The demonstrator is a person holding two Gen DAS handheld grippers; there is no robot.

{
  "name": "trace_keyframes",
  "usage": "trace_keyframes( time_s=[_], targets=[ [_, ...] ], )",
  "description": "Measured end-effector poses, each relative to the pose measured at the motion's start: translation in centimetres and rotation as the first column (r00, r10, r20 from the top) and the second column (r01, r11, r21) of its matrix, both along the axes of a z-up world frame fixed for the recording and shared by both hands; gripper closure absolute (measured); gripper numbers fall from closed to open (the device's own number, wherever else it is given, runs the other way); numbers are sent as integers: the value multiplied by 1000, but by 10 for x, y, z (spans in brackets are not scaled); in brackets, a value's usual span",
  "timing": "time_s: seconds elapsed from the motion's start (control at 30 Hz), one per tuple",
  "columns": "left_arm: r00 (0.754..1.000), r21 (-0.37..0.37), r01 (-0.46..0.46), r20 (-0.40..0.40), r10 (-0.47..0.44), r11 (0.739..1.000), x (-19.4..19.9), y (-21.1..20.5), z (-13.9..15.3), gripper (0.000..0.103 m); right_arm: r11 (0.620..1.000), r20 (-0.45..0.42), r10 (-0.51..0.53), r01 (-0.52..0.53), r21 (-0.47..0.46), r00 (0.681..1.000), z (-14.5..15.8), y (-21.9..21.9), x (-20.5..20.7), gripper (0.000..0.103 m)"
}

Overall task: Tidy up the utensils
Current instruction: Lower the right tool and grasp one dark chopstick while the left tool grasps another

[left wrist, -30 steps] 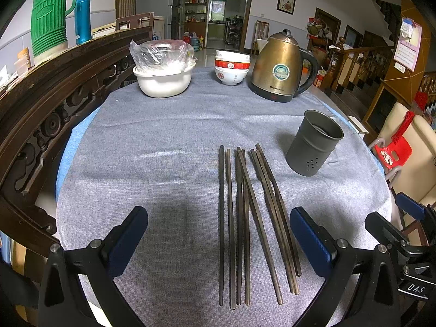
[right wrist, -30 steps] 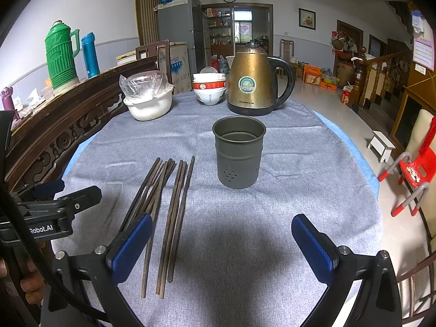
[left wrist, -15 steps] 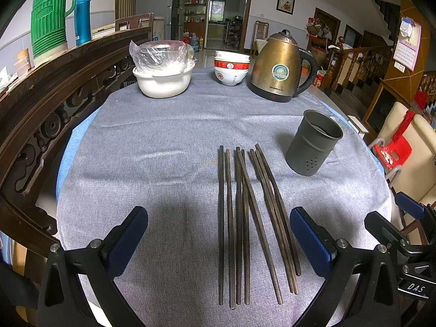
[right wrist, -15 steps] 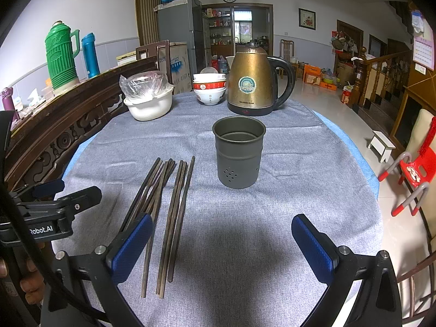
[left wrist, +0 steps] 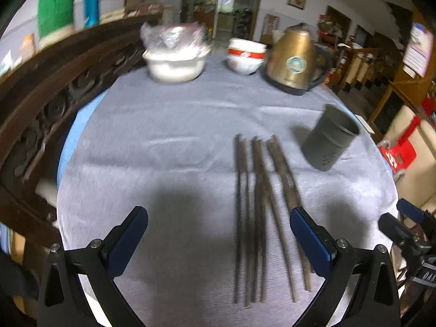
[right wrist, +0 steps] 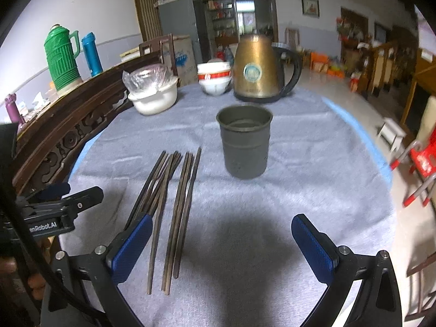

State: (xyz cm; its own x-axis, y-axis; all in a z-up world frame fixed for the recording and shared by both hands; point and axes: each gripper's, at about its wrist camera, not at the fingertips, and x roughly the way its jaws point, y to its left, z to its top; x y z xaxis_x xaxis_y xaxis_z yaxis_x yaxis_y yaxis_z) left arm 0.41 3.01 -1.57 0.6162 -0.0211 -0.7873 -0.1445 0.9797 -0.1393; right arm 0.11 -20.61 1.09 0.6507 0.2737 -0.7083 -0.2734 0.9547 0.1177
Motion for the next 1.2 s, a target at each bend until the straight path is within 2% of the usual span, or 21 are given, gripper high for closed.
trace_keyframes(
  time_s=[0.13, 0.2, 0.27, 0.3, 0.37, 0.47, 0.6, 0.7, 0.77, 0.9, 0.93, 1.0, 1.03, 1.1, 1.2],
  targets=[
    [996, -29, -62, -69, 60, 998, 3, 26, -18, 0, 999, -107, 23, -20, 30, 994, -13, 0, 25, 0],
    [993, -43, -77, -90, 72, 996, 4, 32, -24, 1, 997, -169, 53, -43, 62, 984, -22, 6, 40, 7],
    [991, -44, -83, -104, 78, 996, 4, 34, -28, 4, 997, -233, 73, -65, 44, 970, -32, 21, 56, 22],
    [991, -47, -82, -112, 76, 996, 5, 35, -30, 5, 997, -248, 76, -70, 35, 966, -37, 27, 62, 26],
    [991, -54, -69, -120, 62, 996, 8, 34, -32, 6, 998, -292, 69, -66, 20, 954, -49, 39, 77, 46],
    [991, -58, -40, -132, 32, 998, 12, 32, -34, 7, 998, -354, 65, -59, 29, 933, -64, 54, 96, 61],
    [986, -67, 9, -164, -20, 998, 24, 27, -36, 12, 998, -418, 61, -64, 6, 906, -75, 68, 112, 64],
    [979, -74, 35, -198, -49, 997, 34, 22, -39, 18, 997, -444, 66, -75, -3, 894, -82, 75, 118, 71],
    [974, -86, 42, -220, -60, 995, 38, 22, -40, 19, 996, -453, 69, -86, -16, 889, -82, 78, 120, 83],
    [966, -98, 72, -243, -94, 993, 53, 15, -40, 19, 996, -476, 73, -93, -17, 876, -87, 69, 122, 84],
    [962, -95, 78, -254, -100, 992, 58, 12, -40, 19, 996, -483, 72, -89, -12, 873, -89, 64, 122, 88],
    [953, -105, 90, -278, -116, 990, 67, 8, -42, 20, 996, -488, 66, -88, -22, 870, -89, 58, 122, 89],
    [948, -105, 92, -294, -119, 990, 71, 7, -44, 23, 995, -491, 71, -95, -24, 869, -90, 56, 121, 89],
    [933, -106, 98, -335, -128, 990, 81, 3, -48, 36, 994, -495, 83, -105, -18, 865, -91, 52, 121, 91],
    [910, -107, 95, -393, -130, 990, 93, -4, -56, 41, 993, -493, 99, -120, -12, 865, -91, 49, 121, 91]
  ],
)
